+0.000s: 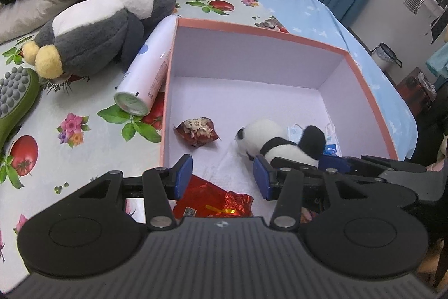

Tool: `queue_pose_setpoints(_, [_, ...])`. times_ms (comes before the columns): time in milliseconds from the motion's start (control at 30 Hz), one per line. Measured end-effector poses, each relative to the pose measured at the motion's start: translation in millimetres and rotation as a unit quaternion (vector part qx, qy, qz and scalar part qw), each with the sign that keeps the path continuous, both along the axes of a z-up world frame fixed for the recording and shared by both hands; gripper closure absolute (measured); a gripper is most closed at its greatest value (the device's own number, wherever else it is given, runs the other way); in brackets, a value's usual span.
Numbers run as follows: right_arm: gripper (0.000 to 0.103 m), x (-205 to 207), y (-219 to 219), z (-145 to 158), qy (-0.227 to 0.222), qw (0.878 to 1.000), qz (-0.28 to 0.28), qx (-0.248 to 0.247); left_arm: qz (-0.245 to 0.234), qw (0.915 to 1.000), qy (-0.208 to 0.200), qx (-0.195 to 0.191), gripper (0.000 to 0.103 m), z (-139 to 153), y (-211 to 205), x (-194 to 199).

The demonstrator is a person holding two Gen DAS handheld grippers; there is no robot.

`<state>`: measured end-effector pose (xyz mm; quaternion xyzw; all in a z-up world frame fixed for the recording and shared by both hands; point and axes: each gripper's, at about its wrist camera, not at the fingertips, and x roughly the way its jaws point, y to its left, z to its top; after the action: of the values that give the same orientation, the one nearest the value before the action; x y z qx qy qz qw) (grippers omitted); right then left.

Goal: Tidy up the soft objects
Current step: 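Open the right tool to drop the panda plush into the shoebox, then withdraw both tools back from the shoebox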

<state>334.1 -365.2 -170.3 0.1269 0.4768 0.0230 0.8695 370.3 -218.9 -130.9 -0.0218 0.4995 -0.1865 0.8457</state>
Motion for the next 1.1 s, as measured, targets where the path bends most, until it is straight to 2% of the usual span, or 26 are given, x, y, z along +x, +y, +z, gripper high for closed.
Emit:
queue_pose_setpoints(67, [0.040, -0.5, 0.9, 0.8, 0.001, 1.000, -0.004, -0.002, 0.001, 1.0000, 0.000, 0.000, 0.049, 0.8, 3.5, -1.2])
queue_pose_setpoints(267, [0.039, -11.5, 2.1, 16.5, -0.015, 1.000, -0.013, -0.002, 0.007, 0.9999, -0.014, -0.005, 0.049, 16.5, 15.6, -10.9])
queue_pose_setpoints(467, [0.039, -38.0, 1.7, 52.2, -0.054, 0.998, -0.027, -0.004, 0.008, 0.9987, -0.047, -0.017, 0.049, 50.6, 29.6, -34.2])
queue_pose_setpoints(733, [0.039, -89.3, 12.2, 101.3, -0.111, 0.993, -0.043, -0.015, 0.005, 0.9957, -0.085, -0.037, 0.049, 95.0, 50.2, -84.3])
queue_pose_setpoints(1100, [0.039, -162.3, 29.6, 163.0, -0.189, 0.980, -0.062, -0.029, -0.006, 0.9857, -0.154, -0.068, 0.049, 158.0, 80.1, -166.3])
